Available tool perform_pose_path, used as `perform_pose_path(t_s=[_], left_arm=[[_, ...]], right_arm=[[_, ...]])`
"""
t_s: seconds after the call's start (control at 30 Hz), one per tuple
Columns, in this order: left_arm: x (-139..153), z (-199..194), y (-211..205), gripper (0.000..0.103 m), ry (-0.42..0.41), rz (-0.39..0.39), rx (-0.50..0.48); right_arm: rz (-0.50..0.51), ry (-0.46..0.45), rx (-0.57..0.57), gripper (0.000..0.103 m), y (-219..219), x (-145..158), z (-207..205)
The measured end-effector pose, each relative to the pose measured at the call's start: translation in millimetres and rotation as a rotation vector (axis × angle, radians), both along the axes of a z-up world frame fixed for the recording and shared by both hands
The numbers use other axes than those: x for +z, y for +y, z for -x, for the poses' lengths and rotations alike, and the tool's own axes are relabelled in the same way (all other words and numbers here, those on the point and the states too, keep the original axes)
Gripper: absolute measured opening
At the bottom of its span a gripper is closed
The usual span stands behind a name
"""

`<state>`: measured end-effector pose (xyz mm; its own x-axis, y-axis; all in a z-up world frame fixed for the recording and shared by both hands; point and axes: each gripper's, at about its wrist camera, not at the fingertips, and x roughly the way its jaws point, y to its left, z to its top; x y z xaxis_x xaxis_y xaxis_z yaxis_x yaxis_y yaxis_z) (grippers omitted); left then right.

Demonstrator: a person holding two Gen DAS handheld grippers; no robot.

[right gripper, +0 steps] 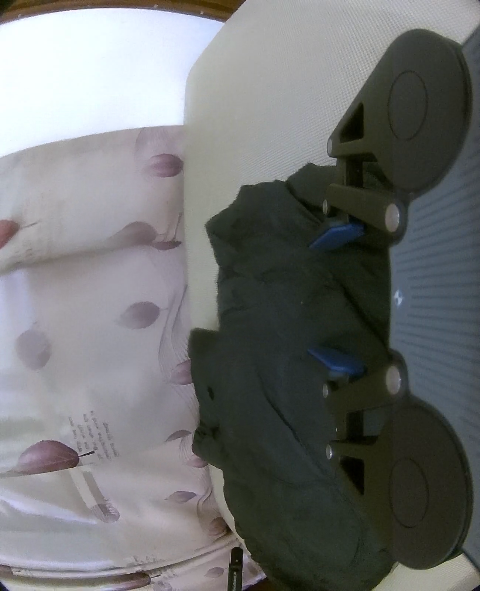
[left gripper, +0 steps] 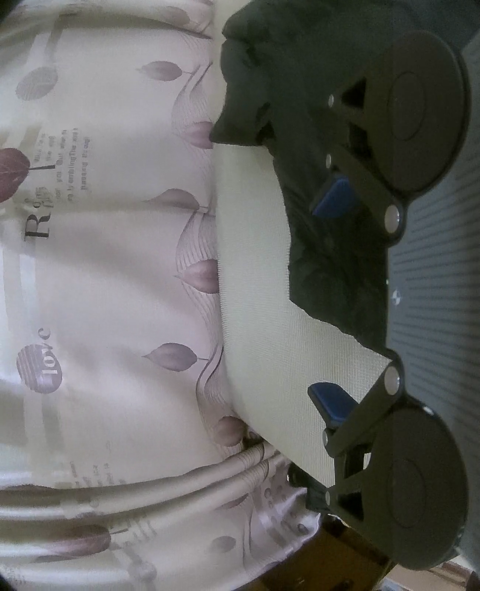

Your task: Fold large clothes

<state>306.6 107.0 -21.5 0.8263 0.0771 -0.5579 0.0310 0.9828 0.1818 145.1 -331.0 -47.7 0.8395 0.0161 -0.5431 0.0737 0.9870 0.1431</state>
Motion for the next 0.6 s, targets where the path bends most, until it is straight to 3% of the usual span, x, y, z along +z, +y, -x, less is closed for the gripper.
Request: perform_pose_path(t_s=[0.1,0.3,0.43,0.53,0.6], left_arm=[[-3,-1,1,0.096,0.011,-0.018,-0.005],[-8,-7,16,0.1,0.071,-0.03,-0.057],[-11,-18,58,0.099,0.152,0.136,-0.114],[-21,-27,90,0.087,0.228,0.276,-0.13],[-32,-33,105,0.072,0.297,0.376,-0.174]], right_arm=[[-0.016,-0.002,-0.006,0.068,2,-3,1],[-0.005,-0.008,-0.002,0.068,3,-4,1],[-0.003,-0.006,0.001,0.069,2,-5,1],[-0.015,-0.005,-0.003,0.071,2,-7,3],[-0.017,-0.009,-0.007,0.071,3,-8,5]])
